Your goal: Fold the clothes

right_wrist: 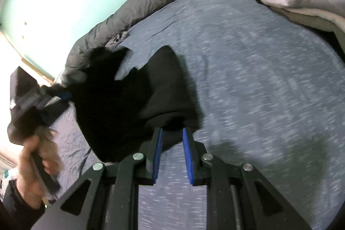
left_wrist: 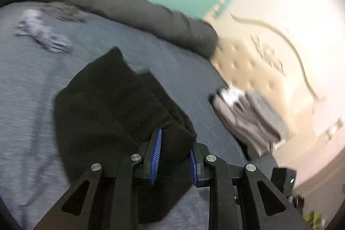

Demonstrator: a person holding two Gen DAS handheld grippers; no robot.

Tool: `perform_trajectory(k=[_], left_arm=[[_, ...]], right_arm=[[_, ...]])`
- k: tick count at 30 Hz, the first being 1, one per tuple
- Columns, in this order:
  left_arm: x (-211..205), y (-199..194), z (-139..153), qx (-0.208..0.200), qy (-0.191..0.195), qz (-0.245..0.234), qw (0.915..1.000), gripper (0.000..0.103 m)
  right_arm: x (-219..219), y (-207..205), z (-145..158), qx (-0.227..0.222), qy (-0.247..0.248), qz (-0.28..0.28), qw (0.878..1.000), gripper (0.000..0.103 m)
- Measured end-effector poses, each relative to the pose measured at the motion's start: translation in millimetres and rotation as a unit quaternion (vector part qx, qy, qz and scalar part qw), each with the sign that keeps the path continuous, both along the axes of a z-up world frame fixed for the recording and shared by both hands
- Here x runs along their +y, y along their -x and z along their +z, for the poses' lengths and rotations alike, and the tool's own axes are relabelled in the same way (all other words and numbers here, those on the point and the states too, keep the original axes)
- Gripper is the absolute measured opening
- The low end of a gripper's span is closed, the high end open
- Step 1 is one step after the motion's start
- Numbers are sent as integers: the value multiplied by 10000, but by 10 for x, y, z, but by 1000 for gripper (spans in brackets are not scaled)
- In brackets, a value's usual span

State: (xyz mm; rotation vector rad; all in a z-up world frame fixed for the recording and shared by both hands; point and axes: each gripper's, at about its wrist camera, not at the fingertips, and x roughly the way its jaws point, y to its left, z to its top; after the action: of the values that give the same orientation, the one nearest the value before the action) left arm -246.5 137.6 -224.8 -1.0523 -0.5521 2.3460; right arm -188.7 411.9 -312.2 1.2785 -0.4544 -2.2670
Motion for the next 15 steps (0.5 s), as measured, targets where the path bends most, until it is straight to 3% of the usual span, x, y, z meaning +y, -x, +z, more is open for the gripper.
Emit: perform_trajectory(k=[3,6,8,11,15], left_arm=[[423,71,-291,-391,445,-358,9976,25],[398,82,-394,-598,302,-262,9974,27],[244,49,-300,-560,84,-184,9982,30],[41,-31,-127,-526,-73,-123,9985,61],[-314,-144,132,-390,-322,34,9987,68]], right_arm=[[118,37,10,-33,-25,-75,10000,19],[112,70,32,-34,11,16,10000,19],[44,120,45,-43,115,145,9998,19],[-109,221,64,-64,278,275,9992,19],[-315,398,60,-174,623,367,9972,25]])
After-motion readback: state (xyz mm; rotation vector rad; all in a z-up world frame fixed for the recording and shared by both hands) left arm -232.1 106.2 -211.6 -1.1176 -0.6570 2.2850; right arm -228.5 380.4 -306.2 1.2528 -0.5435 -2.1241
